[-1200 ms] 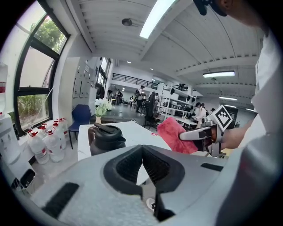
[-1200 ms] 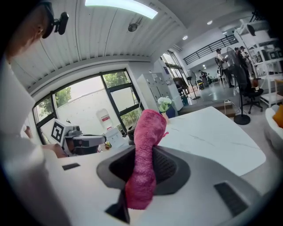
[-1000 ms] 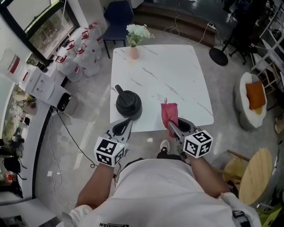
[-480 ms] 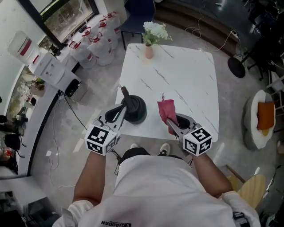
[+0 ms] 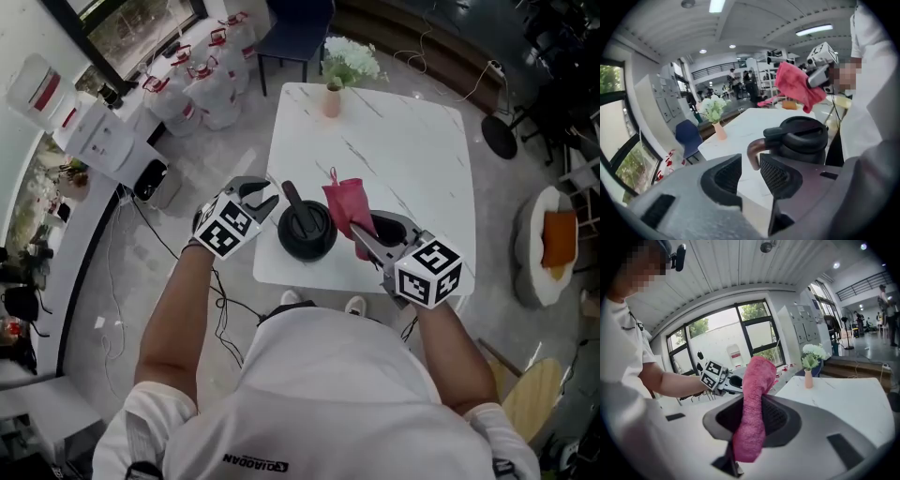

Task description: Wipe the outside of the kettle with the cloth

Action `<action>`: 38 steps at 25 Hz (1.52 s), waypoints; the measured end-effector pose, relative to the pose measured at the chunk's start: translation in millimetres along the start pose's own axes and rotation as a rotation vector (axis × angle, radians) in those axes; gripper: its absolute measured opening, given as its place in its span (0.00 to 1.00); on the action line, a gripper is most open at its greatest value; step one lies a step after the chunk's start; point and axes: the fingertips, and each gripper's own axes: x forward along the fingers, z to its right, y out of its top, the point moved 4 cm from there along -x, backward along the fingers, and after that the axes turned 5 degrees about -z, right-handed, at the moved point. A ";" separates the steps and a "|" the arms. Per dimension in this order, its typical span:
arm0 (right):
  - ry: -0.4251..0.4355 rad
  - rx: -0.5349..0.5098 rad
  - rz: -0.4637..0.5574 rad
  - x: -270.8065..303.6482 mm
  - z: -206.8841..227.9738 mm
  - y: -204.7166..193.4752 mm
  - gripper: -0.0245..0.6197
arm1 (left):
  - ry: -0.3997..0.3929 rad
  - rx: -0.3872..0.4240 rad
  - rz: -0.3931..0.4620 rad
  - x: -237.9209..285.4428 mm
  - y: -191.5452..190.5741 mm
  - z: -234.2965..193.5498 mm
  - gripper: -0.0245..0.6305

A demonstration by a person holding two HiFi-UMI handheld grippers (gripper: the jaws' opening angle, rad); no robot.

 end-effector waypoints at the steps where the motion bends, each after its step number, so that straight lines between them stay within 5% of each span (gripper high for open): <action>1: -0.010 -0.008 -0.004 5.7 -1.0 3.1 0.20 | -0.045 0.044 -0.019 9.2 -4.7 -1.8 0.24; 8: -0.070 0.034 -0.009 20.5 -0.9 14.9 0.20 | -0.268 0.289 -0.050 47.3 2.0 0.0 0.36; 14: -0.154 0.080 0.001 15.4 7.5 6.4 0.20 | -0.371 0.532 -0.089 66.2 7.1 6.4 0.33; 18: -0.195 0.111 0.001 3.6 16.6 -6.7 0.20 | -0.435 0.611 -0.117 73.3 7.7 10.2 0.26; 21: -0.219 0.150 0.012 -9.3 24.4 -18.0 0.20 | -0.486 0.558 -0.158 76.1 10.4 12.1 0.26; 25: -0.209 0.231 0.053 -25.7 28.3 -22.4 0.20 | -0.493 0.331 -0.273 78.7 20.9 7.4 0.26; 28: -0.152 0.284 0.102 -29.4 23.9 -5.7 0.20 | -0.529 0.197 -0.304 73.4 29.8 18.7 0.25; 31: -0.063 0.308 0.120 -17.2 12.7 18.1 0.20 | -0.545 0.155 -0.319 65.3 32.2 38.5 0.24; 35: 0.042 0.337 0.020 25.8 -5.3 32.5 0.20 | -0.526 0.110 -0.305 52.8 28.0 59.0 0.23; 38: -0.004 0.258 -0.133 54.1 -8.6 20.1 0.20 | -0.511 0.051 -0.255 43.9 22.9 74.8 0.23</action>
